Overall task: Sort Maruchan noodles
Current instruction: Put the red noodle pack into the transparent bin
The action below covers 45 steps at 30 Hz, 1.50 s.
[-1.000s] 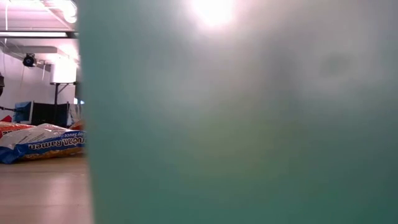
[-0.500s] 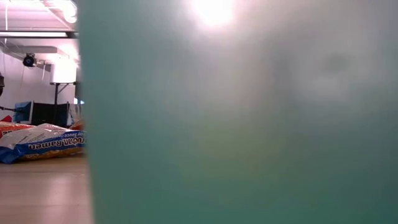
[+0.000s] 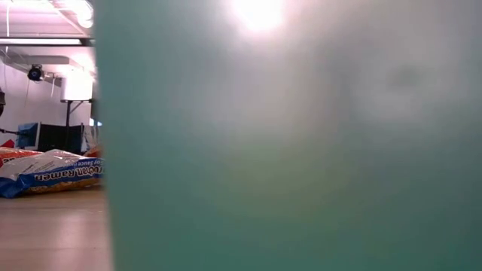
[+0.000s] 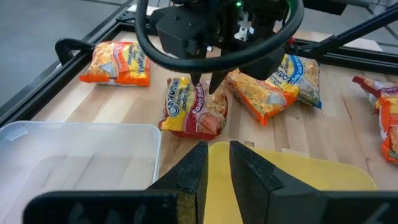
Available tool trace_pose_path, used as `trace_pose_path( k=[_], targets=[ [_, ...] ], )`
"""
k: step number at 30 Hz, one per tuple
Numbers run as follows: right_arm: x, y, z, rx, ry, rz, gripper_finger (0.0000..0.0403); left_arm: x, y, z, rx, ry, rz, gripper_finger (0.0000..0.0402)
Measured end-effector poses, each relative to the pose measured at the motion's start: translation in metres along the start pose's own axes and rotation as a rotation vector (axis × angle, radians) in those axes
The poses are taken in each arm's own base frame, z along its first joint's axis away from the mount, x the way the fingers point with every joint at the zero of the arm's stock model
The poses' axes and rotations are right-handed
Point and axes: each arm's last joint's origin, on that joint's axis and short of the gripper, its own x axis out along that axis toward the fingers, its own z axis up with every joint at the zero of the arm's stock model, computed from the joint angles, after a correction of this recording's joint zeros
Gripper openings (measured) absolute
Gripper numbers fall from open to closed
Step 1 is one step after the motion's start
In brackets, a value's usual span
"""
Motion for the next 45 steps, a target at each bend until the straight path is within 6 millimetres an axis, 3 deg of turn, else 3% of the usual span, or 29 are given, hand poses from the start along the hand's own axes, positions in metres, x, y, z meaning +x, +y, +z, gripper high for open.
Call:
trace_pose_path(
  k=[9,20,26,33,45],
  targets=[
    [-0.018,-0.001,-0.013,0.104,-0.026,0.008,0.0139,0.0,0.0,0.005,0.025,-0.037,-0.003,0.0114],
    [-0.006,-0.002,-0.043,0.296,0.035,0.086,0.0139,0.034,-0.001,-0.002,0.04,-0.081,-0.038,0.0203],
    [-0.002,-0.003,-0.054,0.298,0.024,0.109,0.0139,0.064,-0.007,0.009,0.028,-0.072,-0.161,0.0207],
    [0.0,-0.01,-0.052,0.263,-0.021,0.106,0.0139,0.096,-0.007,0.013,0.038,0.002,-0.159,0.0207],
    [0.016,-0.042,-0.065,0.308,-0.074,0.164,0.0139,0.121,0.007,0.011,0.056,0.091,-0.123,0.0207]
  ],
)
